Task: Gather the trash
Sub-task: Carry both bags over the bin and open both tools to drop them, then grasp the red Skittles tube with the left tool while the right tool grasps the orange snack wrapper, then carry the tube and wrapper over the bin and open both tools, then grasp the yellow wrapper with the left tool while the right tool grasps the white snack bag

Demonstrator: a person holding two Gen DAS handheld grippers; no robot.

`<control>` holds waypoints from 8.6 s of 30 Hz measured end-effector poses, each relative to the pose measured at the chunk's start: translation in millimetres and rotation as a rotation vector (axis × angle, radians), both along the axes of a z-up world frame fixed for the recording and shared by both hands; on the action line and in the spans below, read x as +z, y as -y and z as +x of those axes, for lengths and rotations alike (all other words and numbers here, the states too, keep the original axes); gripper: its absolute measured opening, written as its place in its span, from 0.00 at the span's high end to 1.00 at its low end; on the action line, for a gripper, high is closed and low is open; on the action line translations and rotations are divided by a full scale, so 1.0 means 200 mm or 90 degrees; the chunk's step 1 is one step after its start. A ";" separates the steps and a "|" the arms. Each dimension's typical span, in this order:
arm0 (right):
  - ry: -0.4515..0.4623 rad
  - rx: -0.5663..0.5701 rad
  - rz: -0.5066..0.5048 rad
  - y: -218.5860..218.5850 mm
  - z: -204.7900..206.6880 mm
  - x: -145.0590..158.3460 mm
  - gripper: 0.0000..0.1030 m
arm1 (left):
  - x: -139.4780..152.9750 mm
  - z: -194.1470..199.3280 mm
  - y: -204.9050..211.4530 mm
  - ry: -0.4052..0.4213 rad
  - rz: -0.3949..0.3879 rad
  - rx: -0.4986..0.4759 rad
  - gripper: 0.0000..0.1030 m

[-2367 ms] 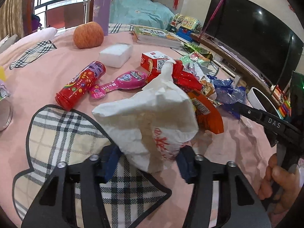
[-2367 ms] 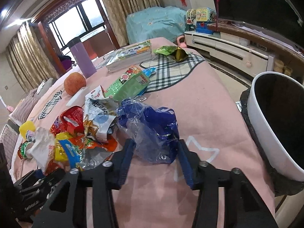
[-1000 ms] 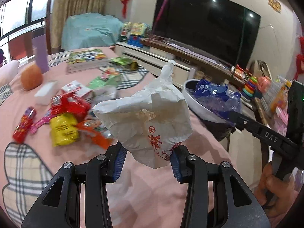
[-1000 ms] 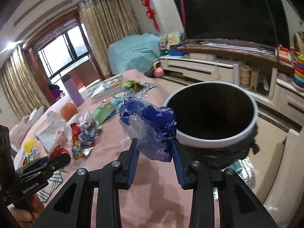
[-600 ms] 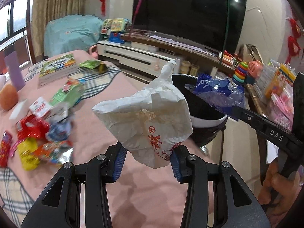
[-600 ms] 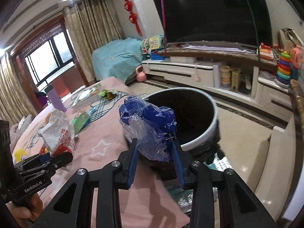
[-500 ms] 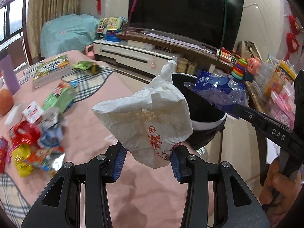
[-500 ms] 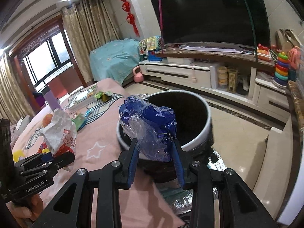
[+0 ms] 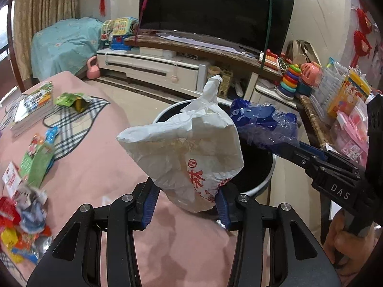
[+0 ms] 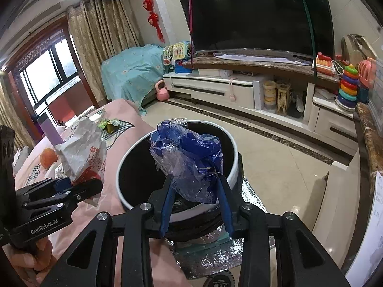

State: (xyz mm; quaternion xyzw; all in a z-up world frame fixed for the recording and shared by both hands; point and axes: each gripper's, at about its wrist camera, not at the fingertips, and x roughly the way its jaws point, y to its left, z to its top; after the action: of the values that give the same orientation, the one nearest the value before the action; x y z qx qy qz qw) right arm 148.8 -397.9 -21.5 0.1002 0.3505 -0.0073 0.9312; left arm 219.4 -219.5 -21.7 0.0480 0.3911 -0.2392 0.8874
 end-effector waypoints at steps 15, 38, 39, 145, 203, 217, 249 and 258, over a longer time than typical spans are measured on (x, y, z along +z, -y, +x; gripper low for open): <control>-0.038 0.013 0.017 0.05 0.15 -0.05 0.33 | -0.06 0.08 0.05 -0.019 0.029 0.002 0.25; -0.011 0.041 0.084 -0.18 -0.02 -0.04 0.06 | -0.09 -0.24 -0.53 -0.010 -0.039 0.140 0.21; -0.011 0.045 0.086 -0.20 -0.02 -0.05 0.06 | -0.09 -0.26 -0.56 -0.008 -0.039 0.147 0.21; -0.024 0.193 0.088 -0.79 -0.12 -0.16 0.81 | -0.12 -0.39 -1.04 -0.010 -0.062 0.158 0.65; 0.031 0.033 0.112 -0.03 0.08 -0.02 0.83 | -0.01 0.05 -0.06 0.002 -0.013 -0.018 0.65; 0.010 0.023 0.110 0.04 0.15 -0.07 0.79 | -0.05 0.13 0.07 -0.009 0.011 -0.030 0.63; 0.030 0.069 0.146 -0.27 -0.03 -0.06 0.05 | -0.14 -0.25 -0.64 -0.023 -0.024 0.142 0.30; 0.006 0.116 0.127 -0.50 -0.04 -0.09 0.03 | -0.17 -0.34 -0.91 -0.025 -0.046 0.204 0.29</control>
State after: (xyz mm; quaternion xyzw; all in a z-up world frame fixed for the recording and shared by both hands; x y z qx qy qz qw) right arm 140.5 -298.1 -40.2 0.1598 0.3530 0.1128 0.9149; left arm 151.1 -37.0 -55.2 -0.0519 0.4021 -0.1093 0.9076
